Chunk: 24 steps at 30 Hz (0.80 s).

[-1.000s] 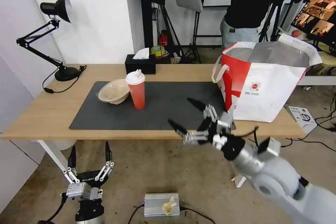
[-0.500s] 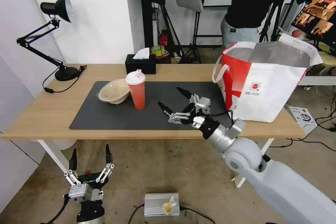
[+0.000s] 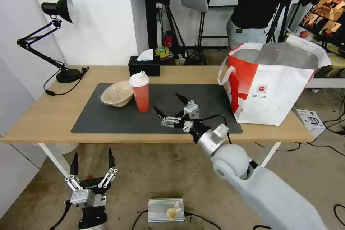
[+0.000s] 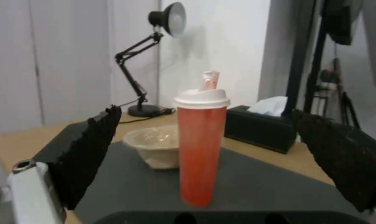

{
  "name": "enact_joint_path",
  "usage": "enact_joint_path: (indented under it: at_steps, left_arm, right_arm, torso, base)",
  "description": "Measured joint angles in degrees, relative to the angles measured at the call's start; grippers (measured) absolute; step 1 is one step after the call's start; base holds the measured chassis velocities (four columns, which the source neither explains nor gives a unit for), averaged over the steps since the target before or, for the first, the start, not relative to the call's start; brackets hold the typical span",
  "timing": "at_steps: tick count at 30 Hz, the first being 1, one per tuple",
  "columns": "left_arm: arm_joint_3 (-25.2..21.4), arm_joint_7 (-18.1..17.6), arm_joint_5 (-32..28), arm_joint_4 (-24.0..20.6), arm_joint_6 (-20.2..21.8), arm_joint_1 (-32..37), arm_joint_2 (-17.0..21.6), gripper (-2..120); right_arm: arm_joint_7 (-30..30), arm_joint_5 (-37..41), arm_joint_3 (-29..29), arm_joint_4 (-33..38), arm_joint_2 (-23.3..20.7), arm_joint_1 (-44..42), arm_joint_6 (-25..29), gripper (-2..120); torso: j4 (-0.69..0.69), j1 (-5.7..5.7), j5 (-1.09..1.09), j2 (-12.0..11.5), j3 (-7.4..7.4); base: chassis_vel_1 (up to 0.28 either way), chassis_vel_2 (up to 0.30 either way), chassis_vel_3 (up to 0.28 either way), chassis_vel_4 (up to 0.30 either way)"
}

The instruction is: Pick up the trash from the table and place it into the takeout bag.

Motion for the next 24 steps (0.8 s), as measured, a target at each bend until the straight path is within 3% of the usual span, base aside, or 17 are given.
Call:
enact_joint_path:
  at_steps: [11,24]
  left_arm:
    - [-0.10,-0.06,0.10,-0.07,0.12,0.46,0.10,100]
    - [-0.32,-0.11,-0.02,-0.10,0.37,0.62,0.35,100]
  right_arm:
    - [2.33,-10.59,1.35,-0.10,9.95,-2.66,-7.08,100]
    - [7.81,-9.94,-0.53,-2.49,14.97,-0.27,-15.32,100]
  torso:
    - [0.00,0.00,0.00,0.00,0.00]
    - [0.00,-0.01,0.00,0.00,0.00]
  base:
    - [0.000,0.000,0.000,0.000]
    - [0.000,0.000,0.000,0.000]
